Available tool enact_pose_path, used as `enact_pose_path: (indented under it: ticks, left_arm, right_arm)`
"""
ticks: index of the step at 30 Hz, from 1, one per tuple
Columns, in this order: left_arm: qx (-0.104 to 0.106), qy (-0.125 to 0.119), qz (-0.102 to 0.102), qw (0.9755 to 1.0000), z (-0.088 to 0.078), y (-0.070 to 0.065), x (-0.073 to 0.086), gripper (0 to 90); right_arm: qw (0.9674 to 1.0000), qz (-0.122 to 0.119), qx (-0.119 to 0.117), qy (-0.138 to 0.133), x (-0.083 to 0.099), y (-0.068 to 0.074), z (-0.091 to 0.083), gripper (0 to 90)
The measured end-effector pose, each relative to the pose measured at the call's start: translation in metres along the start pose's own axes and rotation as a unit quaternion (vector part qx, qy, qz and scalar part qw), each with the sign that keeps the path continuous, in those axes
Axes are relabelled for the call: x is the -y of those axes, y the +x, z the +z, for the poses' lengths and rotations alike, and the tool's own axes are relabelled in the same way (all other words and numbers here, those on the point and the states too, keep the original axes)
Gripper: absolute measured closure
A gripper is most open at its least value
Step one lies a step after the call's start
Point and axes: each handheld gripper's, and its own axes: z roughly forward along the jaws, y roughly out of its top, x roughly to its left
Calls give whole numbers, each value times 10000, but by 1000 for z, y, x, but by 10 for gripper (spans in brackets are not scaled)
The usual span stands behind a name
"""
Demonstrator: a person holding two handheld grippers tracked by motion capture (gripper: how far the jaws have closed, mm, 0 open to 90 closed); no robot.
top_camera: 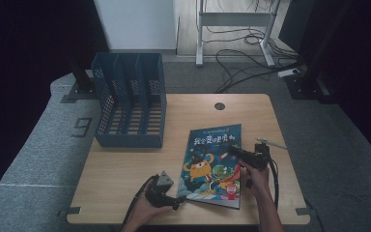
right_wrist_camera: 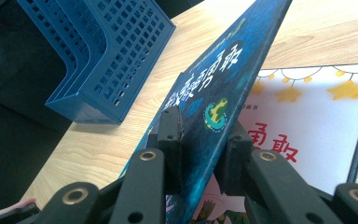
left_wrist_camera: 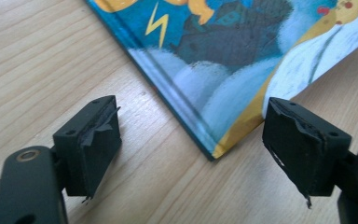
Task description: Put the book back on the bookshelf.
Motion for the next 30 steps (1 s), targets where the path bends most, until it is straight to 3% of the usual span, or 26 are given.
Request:
enact_pose_path:
  ticks: [7, 9, 10, 15, 22, 30]
  left_arm:
    - [67, -17, 14, 10000, 2, -1, -1, 174]
    - [70, -19, 8, 10000, 2, -1, -1, 173]
    - [85, -22, -16, 10000, 1, -1, -1, 172]
    - [70, -8, -10, 10000, 2, -1, -1, 167]
    - [98, -73, -98, 9999, 3, 0, -1, 145]
    - [147, -100, -204, 9996, 3, 2, -2, 121]
  right_arm:
    - [10000, -62, 13, 0, 0, 2, 0, 718]
    - [10000, -50, -29, 30, 0, 2, 0, 712]
    - [9998, 5, -187, 96, 0, 2, 1, 706]
    - [9998, 1, -173, 131, 0, 2, 0, 712]
    - [9997, -164, -203, 31, 0, 6, -1, 720]
    - [9977, -551, -335, -191, -3, 23, -8, 721]
